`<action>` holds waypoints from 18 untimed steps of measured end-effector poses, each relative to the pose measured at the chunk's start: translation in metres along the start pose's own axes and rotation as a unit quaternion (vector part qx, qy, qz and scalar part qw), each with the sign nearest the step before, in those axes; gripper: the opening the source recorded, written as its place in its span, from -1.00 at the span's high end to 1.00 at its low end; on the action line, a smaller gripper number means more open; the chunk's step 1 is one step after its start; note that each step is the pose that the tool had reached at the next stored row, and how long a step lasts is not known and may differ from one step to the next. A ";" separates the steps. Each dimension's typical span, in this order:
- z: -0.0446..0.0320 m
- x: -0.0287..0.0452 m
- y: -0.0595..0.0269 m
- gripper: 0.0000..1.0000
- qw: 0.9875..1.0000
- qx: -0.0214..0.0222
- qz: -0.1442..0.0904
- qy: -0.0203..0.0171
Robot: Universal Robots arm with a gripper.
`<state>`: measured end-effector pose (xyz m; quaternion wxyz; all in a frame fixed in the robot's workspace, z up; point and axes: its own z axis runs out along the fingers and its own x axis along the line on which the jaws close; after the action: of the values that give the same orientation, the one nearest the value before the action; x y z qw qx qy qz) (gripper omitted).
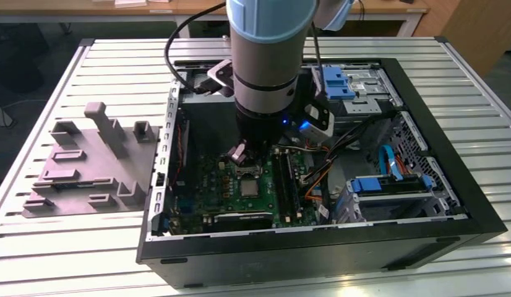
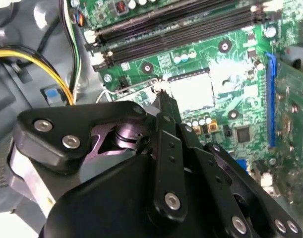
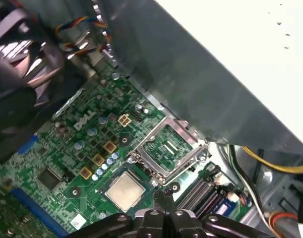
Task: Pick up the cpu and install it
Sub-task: 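Close the cpu cover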
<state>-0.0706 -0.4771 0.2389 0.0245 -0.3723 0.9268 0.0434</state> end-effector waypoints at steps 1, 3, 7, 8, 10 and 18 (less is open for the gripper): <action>0.0010 0.0000 -0.0001 0.79 1.000 -0.001 -0.009 0.001; 0.0030 0.0002 -0.0002 0.79 1.000 -0.002 -0.027 0.002; 0.0051 -0.0014 -0.0008 0.79 0.999 -0.003 -0.046 0.003; 0.0055 -0.0030 -0.0011 0.79 0.999 -0.004 -0.046 0.003; 0.0062 -0.0082 -0.0010 0.79 0.999 -0.004 -0.046 0.003; 0.0090 -0.0237 0.0022 0.79 0.999 -0.004 -0.053 0.003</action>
<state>-0.0549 -0.4583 0.2319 0.0221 -0.4208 0.9058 0.0446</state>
